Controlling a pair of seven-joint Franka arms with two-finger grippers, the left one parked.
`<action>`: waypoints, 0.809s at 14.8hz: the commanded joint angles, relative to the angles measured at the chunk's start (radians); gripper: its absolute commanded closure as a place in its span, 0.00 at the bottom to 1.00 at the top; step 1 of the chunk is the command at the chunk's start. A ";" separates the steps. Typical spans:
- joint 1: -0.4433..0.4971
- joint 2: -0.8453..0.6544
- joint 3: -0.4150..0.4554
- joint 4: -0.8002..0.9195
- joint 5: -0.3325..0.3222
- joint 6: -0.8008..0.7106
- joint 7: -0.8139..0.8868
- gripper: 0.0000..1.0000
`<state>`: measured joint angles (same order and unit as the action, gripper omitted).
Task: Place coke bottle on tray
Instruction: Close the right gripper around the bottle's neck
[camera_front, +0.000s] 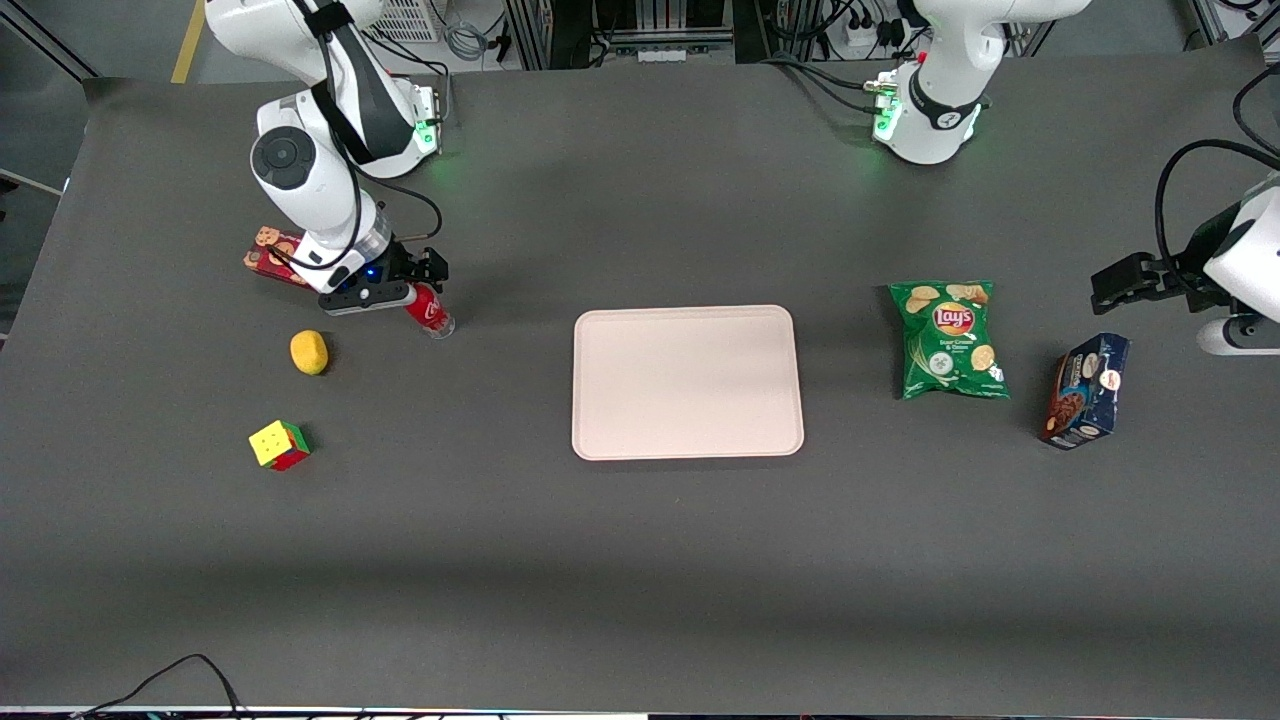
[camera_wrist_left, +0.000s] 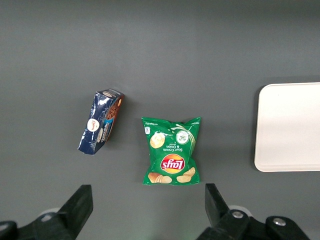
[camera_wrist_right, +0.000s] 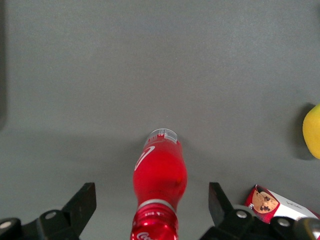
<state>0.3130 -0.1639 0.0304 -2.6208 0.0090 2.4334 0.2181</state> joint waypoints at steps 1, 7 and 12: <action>-0.020 -0.017 0.006 -0.022 0.006 -0.004 -0.066 0.00; -0.023 -0.017 0.006 -0.024 0.006 -0.005 -0.075 0.07; -0.020 -0.008 0.006 -0.004 0.002 -0.004 -0.075 0.22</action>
<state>0.2998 -0.1639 0.0304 -2.6366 0.0090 2.4327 0.1707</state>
